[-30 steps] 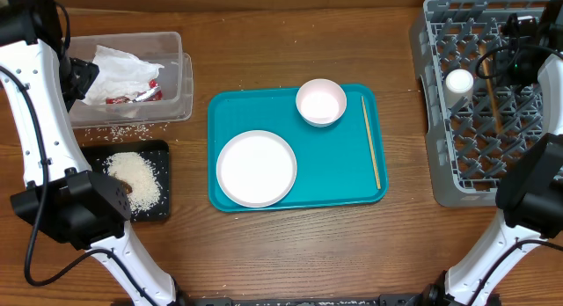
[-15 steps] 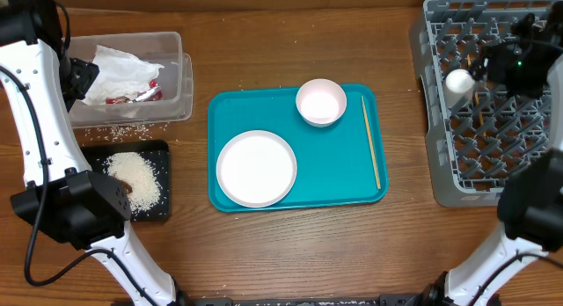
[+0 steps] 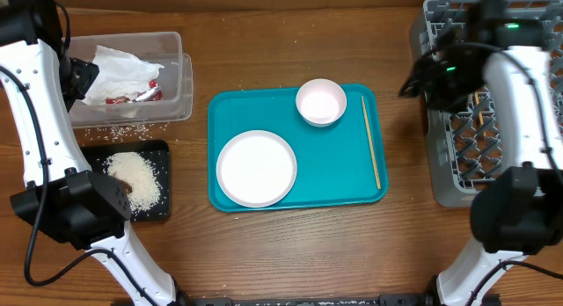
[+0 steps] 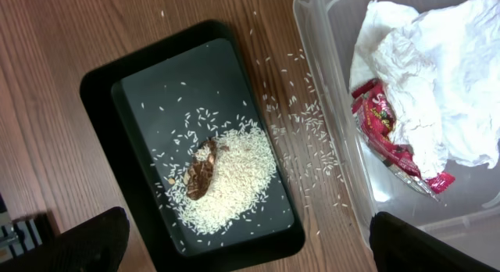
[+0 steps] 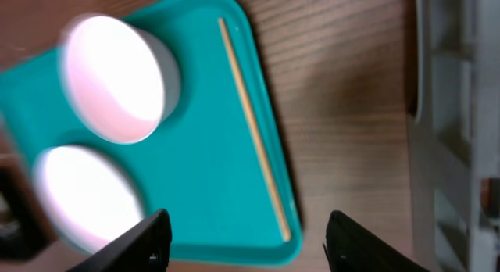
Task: Sort waste into correct bins and load items into the dishwasher
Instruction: 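Open the right gripper and withdraw it from the rack, then reach the right gripper to the remaining chopstick on the teal tray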
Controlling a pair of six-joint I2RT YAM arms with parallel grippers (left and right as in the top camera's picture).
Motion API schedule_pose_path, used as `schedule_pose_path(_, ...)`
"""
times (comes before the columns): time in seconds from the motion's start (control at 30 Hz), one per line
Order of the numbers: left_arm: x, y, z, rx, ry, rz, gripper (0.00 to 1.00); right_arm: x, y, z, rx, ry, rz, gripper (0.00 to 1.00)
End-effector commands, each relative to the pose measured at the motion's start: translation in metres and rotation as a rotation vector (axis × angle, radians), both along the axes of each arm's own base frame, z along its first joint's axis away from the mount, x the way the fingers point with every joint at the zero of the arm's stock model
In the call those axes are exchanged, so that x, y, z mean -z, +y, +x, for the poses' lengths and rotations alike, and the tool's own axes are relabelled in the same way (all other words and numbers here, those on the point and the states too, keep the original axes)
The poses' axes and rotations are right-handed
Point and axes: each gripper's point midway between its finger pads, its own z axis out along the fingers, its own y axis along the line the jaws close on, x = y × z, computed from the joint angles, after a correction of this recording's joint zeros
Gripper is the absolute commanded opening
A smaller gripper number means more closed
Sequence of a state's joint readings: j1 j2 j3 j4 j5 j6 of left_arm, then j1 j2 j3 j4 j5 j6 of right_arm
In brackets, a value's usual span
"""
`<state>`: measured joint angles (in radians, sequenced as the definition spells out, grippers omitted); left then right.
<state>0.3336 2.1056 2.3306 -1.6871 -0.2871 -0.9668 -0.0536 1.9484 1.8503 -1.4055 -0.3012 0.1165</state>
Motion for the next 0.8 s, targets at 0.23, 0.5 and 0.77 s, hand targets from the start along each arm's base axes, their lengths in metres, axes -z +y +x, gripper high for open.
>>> schedule_pose_path(0.23, -0.008, -0.004, -0.001, -0.002, -0.017, 0.012, 1.0, 0.091, 0.049, -0.024, -0.136, 0.035, -0.303, 0.72)
schedule_pose_path(0.5, -0.008, -0.004, -0.001, -0.002, -0.017, 0.012, 1.0, 0.133, 0.056, -0.034, -0.159, 0.016, -0.307, 0.72)
schedule_pose_path(0.77, -0.008, -0.004, -0.001, -0.002, -0.017, 0.012, 1.0, 0.141, 0.074, -0.04, -0.2, 0.008, -0.25, 0.72)
